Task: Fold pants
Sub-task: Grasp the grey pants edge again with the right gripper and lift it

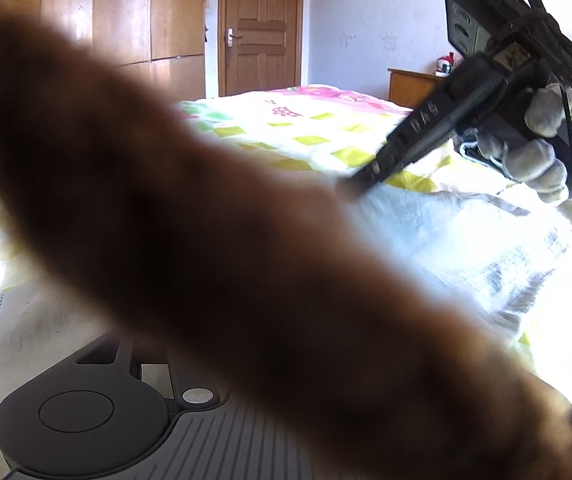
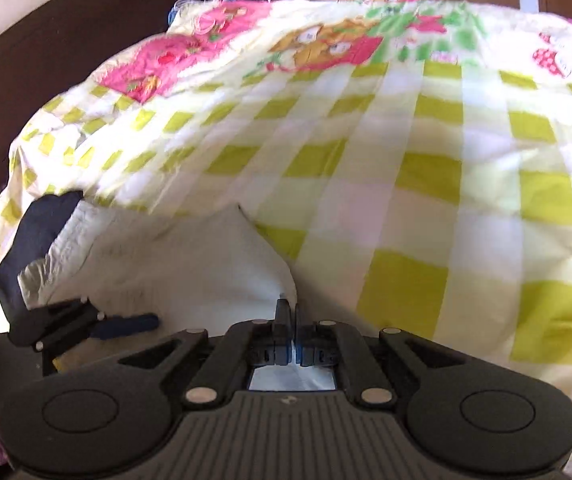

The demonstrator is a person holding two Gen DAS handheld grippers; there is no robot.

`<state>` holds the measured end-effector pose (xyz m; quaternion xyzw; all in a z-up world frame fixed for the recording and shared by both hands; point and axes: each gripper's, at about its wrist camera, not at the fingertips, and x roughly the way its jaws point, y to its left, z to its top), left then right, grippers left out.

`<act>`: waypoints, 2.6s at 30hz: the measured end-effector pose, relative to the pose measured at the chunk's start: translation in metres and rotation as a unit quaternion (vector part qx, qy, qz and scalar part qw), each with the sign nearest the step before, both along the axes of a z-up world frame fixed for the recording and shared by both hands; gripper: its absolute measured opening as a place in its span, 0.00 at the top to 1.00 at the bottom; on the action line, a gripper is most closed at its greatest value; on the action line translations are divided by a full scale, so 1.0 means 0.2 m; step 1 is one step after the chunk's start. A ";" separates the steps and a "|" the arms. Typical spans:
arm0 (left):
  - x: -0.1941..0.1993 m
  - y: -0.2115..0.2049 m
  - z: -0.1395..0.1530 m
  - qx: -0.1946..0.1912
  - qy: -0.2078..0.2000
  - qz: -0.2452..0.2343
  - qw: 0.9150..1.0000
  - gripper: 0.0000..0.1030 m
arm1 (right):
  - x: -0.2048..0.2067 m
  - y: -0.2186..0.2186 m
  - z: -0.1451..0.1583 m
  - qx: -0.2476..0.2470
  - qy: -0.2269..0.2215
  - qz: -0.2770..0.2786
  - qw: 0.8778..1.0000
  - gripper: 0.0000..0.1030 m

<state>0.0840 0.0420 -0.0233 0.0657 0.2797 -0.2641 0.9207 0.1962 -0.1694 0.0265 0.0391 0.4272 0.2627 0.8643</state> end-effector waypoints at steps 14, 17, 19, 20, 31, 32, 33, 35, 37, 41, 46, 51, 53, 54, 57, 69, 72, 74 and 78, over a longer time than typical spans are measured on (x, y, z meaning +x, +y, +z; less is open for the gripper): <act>-0.03 0.04 -0.01 0.053 0.004 0.008 0.999 0.44 | -0.30 -0.07 0.00 -0.050 -0.008 -0.063 0.997 0.74; -0.06 0.09 0.00 0.068 0.014 0.022 0.997 0.43 | -0.41 -0.05 -0.13 -0.081 0.037 -0.062 0.994 0.73; -0.08 0.11 0.04 0.077 0.017 0.027 0.997 0.43 | -0.45 -0.10 -0.20 -0.082 0.064 -0.093 0.990 0.72; -0.09 0.12 0.05 0.085 0.017 0.027 0.996 0.43 | -0.48 -0.14 -0.20 -0.062 0.065 -0.113 0.990 0.72; -0.13 -0.15 0.03 0.099 0.041 -0.038 0.993 0.43 | -1.05 -0.86 -0.11 0.045 0.051 -0.386 0.920 0.67; -0.13 -0.20 0.01 0.108 0.038 -0.046 0.992 0.43 | -1.09 -0.92 -0.12 0.054 0.050 -0.407 0.911 0.67; -0.13 -0.23 0.00 0.117 0.033 -0.051 0.991 0.43 | -1.13 -0.97 -0.13 0.068 0.048 -0.427 0.900 0.67; -0.13 -0.27 0.01 0.124 0.028 -0.055 0.990 0.43 | -1.18 -1.05 -0.16 0.104 0.049 -0.458 0.882 0.62; -0.13 -0.31 0.03 0.123 0.031 -0.058 0.990 0.43 | -1.18 -1.11 -0.22 0.147 0.047 -0.475 0.866 0.62; -0.13 -0.38 0.05 0.143 0.024 -0.064 0.987 0.43 | -1.16 -1.17 -0.26 0.202 0.024 -0.494 0.846 0.60; -0.12 -0.46 0.06 0.150 0.018 -0.073 0.986 0.43 | -1.08 -1.21 -0.25 0.244 -0.021 -0.486 0.839 0.59; -0.10 -0.55 0.07 0.144 0.015 -0.088 0.985 0.43 | -0.98 -1.27 -0.38 0.264 0.001 -0.498 0.826 0.57; -0.10 -0.60 0.06 0.146 0.014 -0.096 0.985 0.43 | -0.94 -1.29 -0.40 0.283 -0.001 -0.505 0.816 0.57; -0.09 -0.62 0.06 0.143 0.013 -0.100 0.985 0.43 | -0.91 -1.30 -0.39 0.289 -0.004 -0.506 0.813 0.57; -0.08 -0.69 0.06 0.140 0.011 -0.111 0.984 0.43 | -0.85 -1.32 -0.34 0.296 -0.011 -0.506 0.810 0.66; -0.01 -0.90 -0.02 0.139 0.025 -0.125 0.982 0.43 | -0.93 -1.16 0.01 0.177 -0.146 -0.501 0.834 0.79; 0.00 -0.90 0.00 0.130 0.041 -0.133 0.982 0.42 | -0.92 -1.12 0.08 0.162 -0.183 -0.472 0.847 0.77; -0.01 -0.89 0.01 0.136 0.035 -0.129 0.982 0.42 | -0.82 -1.09 0.05 0.161 -0.145 -0.462 0.860 0.77; -0.06 -0.73 0.08 0.136 0.019 -0.110 0.984 0.42 | -0.82 -0.94 0.12 0.142 -0.187 -0.435 0.869 0.79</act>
